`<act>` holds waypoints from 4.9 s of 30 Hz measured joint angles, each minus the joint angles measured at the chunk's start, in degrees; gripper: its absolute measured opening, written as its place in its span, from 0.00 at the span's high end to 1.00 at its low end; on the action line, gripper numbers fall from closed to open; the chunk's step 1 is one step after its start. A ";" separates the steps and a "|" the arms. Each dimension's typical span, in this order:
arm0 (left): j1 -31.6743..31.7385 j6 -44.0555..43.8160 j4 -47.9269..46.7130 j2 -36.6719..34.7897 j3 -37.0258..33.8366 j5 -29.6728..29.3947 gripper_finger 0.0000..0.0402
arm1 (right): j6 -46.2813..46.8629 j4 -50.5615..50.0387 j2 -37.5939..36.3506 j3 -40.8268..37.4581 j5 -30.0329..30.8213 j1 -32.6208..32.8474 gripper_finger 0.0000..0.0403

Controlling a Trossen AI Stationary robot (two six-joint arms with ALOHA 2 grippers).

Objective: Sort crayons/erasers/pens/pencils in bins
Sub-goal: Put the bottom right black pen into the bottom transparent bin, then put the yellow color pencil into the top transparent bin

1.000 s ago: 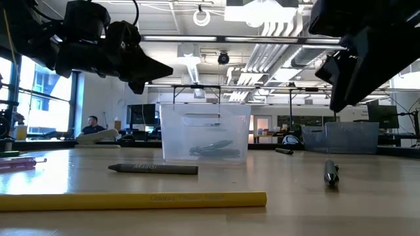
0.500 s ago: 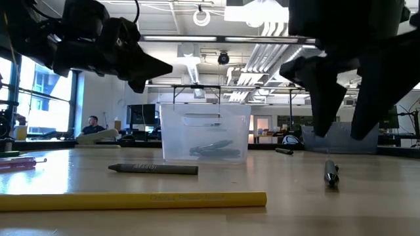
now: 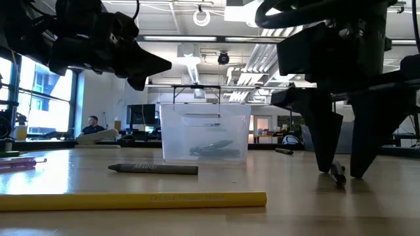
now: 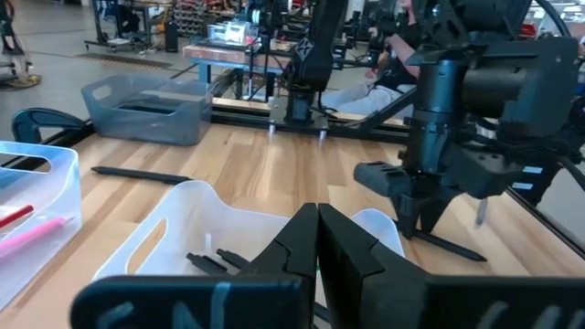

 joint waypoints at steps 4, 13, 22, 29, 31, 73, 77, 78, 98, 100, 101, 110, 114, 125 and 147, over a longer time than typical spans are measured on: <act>-0.19 0.00 0.02 0.00 0.00 -0.11 1.00 | -0.09 -0.03 0.07 0.00 -1.35 -0.99 0.80; -0.16 0.00 -0.03 0.00 0.00 -0.11 1.00 | 0.00 -2.48 -0.02 1.24 -1.06 -1.16 0.98; -0.16 -0.01 -0.31 0.00 0.00 -0.11 1.00 | -1.05 -17.41 -0.45 14.39 4.22 -1.14 0.95; -0.16 -0.01 -0.30 0.00 0.00 -0.11 1.00 | -18.35 -22.00 -0.52 25.94 19.15 -4.17 0.95; -0.16 0.00 -0.31 0.00 0.00 -0.11 1.00 | -24.00 -19.89 -0.52 26.67 20.14 -6.84 0.95; -4.40 1.30 -0.65 0.00 0.02 -6.19 1.00 | -47.15 7.17 -0.93 13.52 26.43 -19.61 0.75; -7.34 2.76 -3.39 0.00 0.04 -9.83 1.00 | -40.62 4.99 -5.14 13.76 23.11 -18.37 0.88; -7.95 3.23 -3.88 0.00 0.04 -10.52 1.00 | -37.91 5.14 -7.03 12.79 19.95 -18.36 0.93; -27.69 0.08 -36.39 0.02 18.26 -25.39 1.00 | -14.17 65.41 -38.57 -38.88 15.74 -9.82 1.00; -31.47 -1.93 -41.48 0.21 21.29 -28.61 1.00 | -12.92 66.23 -39.28 -40.44 16.76 -9.16 1.00; -33.24 -3.01 -43.10 0.33 22.45 -29.86 1.00 | -12.37 66.36 -39.29 -40.71 16.78 -8.89 1.00; -46.17 -13.62 -51.22 2.94 28.56 -38.36 1.00 | -12.39 67.96 -39.29 -40.89 16.99 -8.51 1.00; -49.14 -16.89 -53.50 6.48 31.33 -40.46 1.00 | -12.39 69.10 -39.27 -40.88 17.08 -8.70 1.00; -52.84 -24.56 -64.43 18.22 43.55 -40.64 0.96 | -11.96 71.23 -39.27 -40.87 17.08 -9.79 1.00; -54.25 -39.10 -71.55 33.57 52.13 -30.93 0.68 | -10.91 71.15 -39.23 -40.87 17.04 -9.75 1.00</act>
